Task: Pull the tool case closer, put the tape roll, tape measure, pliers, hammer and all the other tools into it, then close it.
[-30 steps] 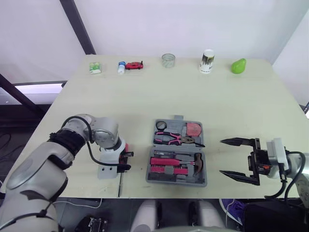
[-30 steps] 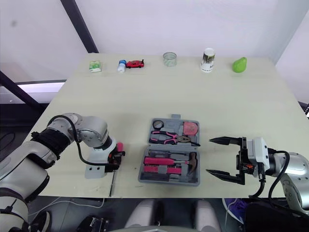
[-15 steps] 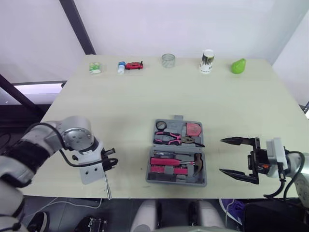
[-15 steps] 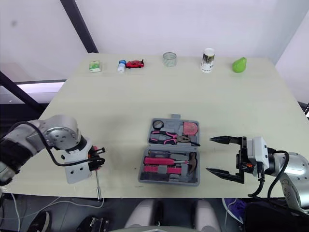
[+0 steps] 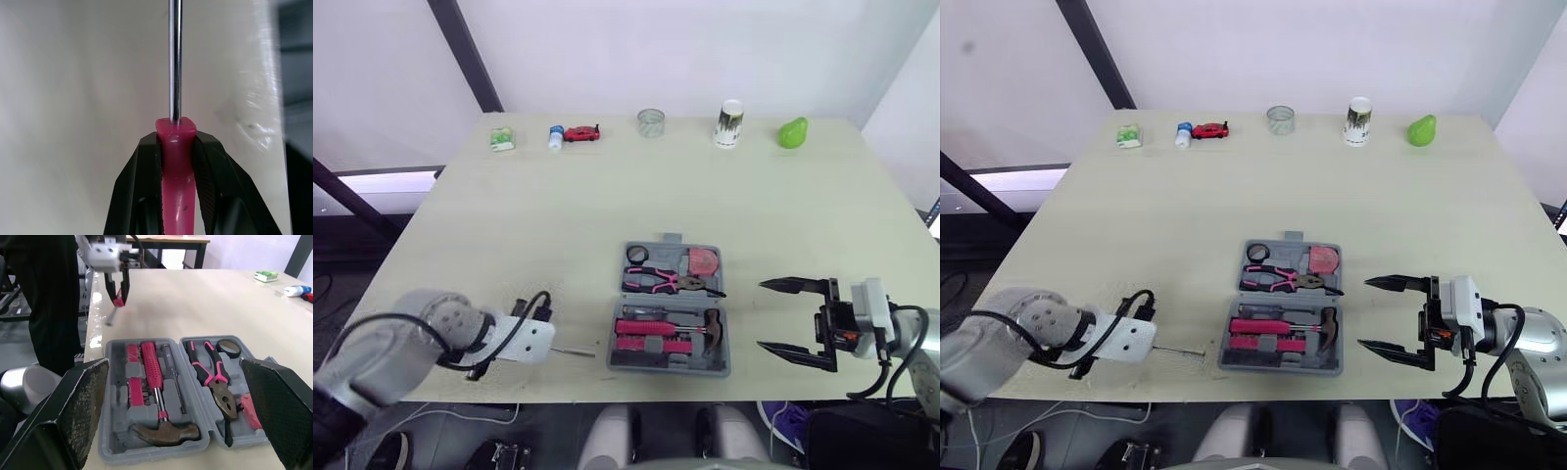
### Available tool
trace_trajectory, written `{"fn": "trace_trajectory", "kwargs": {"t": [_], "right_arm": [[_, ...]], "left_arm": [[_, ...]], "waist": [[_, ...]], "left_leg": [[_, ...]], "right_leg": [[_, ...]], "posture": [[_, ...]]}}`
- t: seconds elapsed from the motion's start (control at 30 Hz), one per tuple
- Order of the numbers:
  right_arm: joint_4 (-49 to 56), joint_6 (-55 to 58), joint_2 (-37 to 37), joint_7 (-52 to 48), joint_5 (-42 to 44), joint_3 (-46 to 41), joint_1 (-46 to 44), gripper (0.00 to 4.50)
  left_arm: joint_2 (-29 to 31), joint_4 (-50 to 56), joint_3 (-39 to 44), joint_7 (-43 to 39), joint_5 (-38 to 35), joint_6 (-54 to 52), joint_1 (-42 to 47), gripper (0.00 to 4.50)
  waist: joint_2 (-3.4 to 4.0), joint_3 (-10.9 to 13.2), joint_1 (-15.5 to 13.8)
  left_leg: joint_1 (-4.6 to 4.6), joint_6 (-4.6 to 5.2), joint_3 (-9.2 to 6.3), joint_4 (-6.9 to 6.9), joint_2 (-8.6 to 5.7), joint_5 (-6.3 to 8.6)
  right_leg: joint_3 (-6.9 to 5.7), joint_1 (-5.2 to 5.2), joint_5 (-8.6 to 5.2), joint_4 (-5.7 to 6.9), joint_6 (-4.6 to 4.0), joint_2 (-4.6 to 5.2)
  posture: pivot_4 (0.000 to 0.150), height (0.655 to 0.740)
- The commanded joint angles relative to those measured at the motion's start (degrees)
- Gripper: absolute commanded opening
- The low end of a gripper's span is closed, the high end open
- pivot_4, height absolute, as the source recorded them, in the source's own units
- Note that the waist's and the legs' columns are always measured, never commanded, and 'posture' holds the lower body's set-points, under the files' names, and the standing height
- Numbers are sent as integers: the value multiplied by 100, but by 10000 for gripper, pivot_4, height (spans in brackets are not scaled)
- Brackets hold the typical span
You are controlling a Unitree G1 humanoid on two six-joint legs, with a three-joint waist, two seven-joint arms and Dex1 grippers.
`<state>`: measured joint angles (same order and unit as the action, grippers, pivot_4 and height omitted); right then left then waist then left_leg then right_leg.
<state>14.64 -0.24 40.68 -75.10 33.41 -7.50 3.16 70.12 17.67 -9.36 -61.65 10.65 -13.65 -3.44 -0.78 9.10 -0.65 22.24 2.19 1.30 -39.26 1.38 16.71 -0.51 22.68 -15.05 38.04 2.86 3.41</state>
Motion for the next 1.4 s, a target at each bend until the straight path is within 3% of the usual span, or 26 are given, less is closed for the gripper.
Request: {"fn": "trace_trajectory", "kwargs": {"t": [0.03, 0.13, 0.37, 0.43, 0.57, 0.63, 0.7, 0.93, 1.2, 1.3, 1.4], "right_arm": [[36, -45, 10, -46, 83, -62, -101, 45000], [3, -36, 10, -92, 92, -35, -135, 45000], [-92, 1, 20, -155, 108, -24, -287, 45000], [-102, -7, 26, -171, 105, -23, -289, 45000], [-119, -16, 21, -183, 98, -27, -293, 45000], [-110, -17, 10, -178, 95, -29, -289, 45000], [-97, -18, 2, -169, 95, -36, -274, 45000], [-67, -25, -8, -147, 90, -43, -226, 45000], [-39, -24, 4, -118, 84, -57, -187, 45000], [-43, -33, 1, -111, 81, -56, -194, 45000], [-30, -30, 1, -95, 76, -50, -194, 45000]], "left_arm": [[-940, -13, 813, 808, -461, -973, -435, 4152], [-1644, 755, 1310, 926, -1032, -2537, -85, 4152], [-2618, 350, 2115, 1495, -1919, -4922, 1228, 4152], [-2806, 223, 2333, 1697, -2110, -5644, 1544, 14179], [-3425, 450, 2853, 2128, -2428, -7171, 1988, 29444], [-3727, 734, 2905, 2627, -2445, -7747, 2049, 39842], [-4057, 1048, 2974, 3080, -2595, -7885, 2035, 44647], [-4716, 1591, 3012, 4264, -3367, -7885, 2019, 44647], [-4884, 1890, 2727, 4924, -3091, -7532, 2104, 44647], [-4723, 1681, 2464, 4962, -2862, -6705, 1749, 44647], [-4934, 1378, 2449, 4927, -2733, -5499, 1413, 44647]], "waist": [[4, 1, -5], [-1, 0, -47], [-6, -2, 3], [-5, -2, 39], [-6, -2, 53], [-7, -3, 52], [-8, -2, 48], [-7, -3, 9], [-9, -2, -12], [-8, -2, 11], [-9, -2, -9]], "left_leg": [[1, 0, 1, 0, 0, 0], [4, 0, -4, -3, -2, 0], [-3, -2, -13, -13, -11, -1], [-6, -2, -13, -12, -10, -1], [-7, -2, -10, -10, -11, -1], [-6, -3, -9, -11, -12, -2], [-6, -3, -9, -11, -13, -2], [-7, -32, -14, -9, -12, -17], [-5, -35, -13, -8, -16, -19], [-9, -35, -9, -4, -16, -19], [-11, -36, -8, 0, -15, -19]], "right_leg": [[1, 0, 1, -3, 1, 1], [-6, -3, 1, -1, 1, 9], [-9, -14, 6, 11, 5, 15], [-4, -13, 5, 12, 5, 9], [0, -13, 5, 10, 5, 11], [1, -13, 6, 9, 5, 16], [3, -14, 6, 8, 6, 19], [19, -14, 7, 10, 3, 26], [22, -15, 7, 7, 3, 33], [27, -15, 7, 6, 2, 33], [29, -14, 6, 3, 1, 34]], "posture": [[1500, 7400], [1500, 7400], [1500, 7400], [1500, 7400], [1500, 7400], [1500, 7400], [1500, 7400], [1500, 7400], [1500, 7400], [1500, 7400], [1500, 7400]]}}
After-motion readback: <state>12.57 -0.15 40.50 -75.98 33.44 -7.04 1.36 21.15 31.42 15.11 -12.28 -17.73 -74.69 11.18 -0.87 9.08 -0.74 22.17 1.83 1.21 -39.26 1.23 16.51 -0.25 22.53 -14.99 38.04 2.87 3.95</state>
